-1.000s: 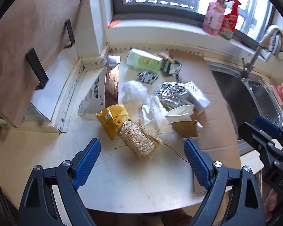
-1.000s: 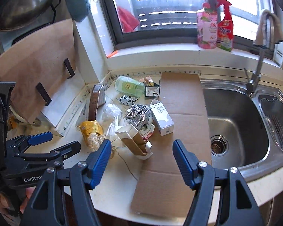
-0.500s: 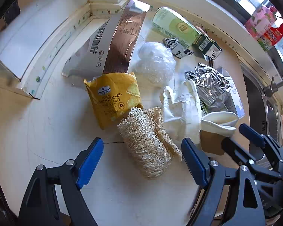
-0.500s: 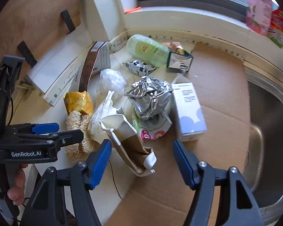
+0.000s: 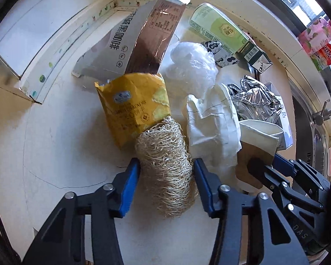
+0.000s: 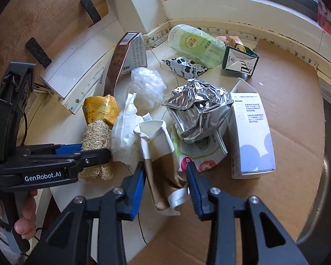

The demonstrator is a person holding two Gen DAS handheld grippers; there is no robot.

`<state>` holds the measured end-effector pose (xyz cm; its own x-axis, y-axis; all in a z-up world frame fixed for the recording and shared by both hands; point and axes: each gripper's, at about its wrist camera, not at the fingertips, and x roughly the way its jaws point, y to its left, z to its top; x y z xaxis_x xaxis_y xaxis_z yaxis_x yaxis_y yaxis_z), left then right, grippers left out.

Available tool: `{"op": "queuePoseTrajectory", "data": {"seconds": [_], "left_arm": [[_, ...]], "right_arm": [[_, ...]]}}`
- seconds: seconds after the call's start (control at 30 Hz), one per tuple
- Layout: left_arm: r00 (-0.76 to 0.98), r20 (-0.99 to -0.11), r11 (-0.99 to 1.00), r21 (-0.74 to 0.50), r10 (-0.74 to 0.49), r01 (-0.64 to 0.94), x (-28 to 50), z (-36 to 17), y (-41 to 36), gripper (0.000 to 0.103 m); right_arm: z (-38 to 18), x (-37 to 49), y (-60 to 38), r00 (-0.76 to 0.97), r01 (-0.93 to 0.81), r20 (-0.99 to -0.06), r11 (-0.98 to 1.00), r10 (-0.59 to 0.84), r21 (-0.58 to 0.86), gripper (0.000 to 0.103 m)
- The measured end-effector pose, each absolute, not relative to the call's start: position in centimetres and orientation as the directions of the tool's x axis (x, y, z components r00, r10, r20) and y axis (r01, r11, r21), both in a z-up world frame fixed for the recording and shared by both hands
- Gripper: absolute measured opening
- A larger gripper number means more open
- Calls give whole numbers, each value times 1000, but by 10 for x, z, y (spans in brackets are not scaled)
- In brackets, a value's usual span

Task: Collect trash
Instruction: 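Grasp the loofah sponge with the left gripper while the right grasps the brown paper cup, then carry the loofah and brown paper cup down over the black bin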

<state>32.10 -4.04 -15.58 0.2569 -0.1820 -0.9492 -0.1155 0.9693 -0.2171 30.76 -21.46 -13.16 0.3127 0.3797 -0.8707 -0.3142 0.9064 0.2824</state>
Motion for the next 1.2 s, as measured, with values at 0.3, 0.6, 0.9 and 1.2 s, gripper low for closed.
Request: {"op": "queuePoseTrajectory", "data": {"seconds": [0.3,0.6,0.9,1.2], "left_arm": [[300,-946,979,-166,-124,-120,303,-133,-36,36],[383,-921,989,-113,-67,-99,267,-93,-31,36],[456,-885,992,-120,-91,-35,224,-59,-25,36],[511,-850,992,-109,-127,65,168,-31,-15,36]], "right_arm": [[-115,297,-225,348,-314,-849,902,398,295,34],[-89,277,-234,397,-283,-809,897,433,340,34],[-54,234,-226,457,-259,-784,906,420,334,34],[-14,162,-211,545,-186,-739,916,397,354,34]]}}
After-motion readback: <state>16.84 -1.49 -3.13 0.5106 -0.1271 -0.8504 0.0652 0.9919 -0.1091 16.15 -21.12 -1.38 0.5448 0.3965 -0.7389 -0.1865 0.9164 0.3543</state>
